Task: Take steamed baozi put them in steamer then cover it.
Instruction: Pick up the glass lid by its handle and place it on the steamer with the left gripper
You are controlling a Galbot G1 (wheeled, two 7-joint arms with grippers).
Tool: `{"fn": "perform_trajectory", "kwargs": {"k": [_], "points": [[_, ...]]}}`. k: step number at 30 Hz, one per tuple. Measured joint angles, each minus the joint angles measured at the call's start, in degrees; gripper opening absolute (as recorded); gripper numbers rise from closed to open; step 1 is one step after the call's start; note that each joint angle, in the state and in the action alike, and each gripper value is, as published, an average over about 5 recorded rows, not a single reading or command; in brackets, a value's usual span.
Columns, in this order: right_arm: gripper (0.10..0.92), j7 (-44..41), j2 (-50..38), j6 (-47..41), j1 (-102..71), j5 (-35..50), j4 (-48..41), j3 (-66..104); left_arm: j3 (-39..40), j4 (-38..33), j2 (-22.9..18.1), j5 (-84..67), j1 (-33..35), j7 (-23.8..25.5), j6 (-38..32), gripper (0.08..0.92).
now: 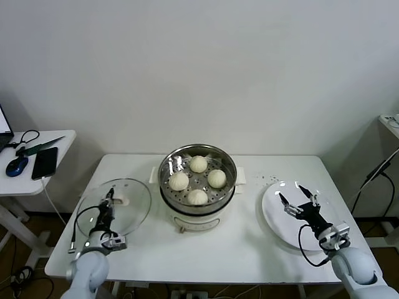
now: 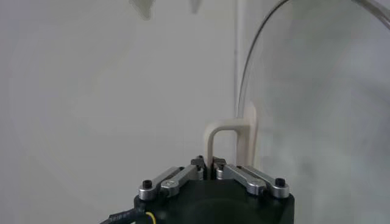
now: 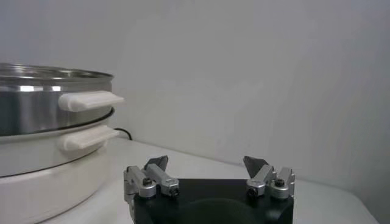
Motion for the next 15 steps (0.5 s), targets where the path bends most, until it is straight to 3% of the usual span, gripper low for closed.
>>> {"fn": "perform_trajectory", "kwargs": {"k": [15], "points": [[0.823,-0.36,-0.17,0.43,0.93,-0.64,-1.46,0.58,-2.21,-20.4,6.52,-4.18,10.18,3.3,9.84,0.148]]}}
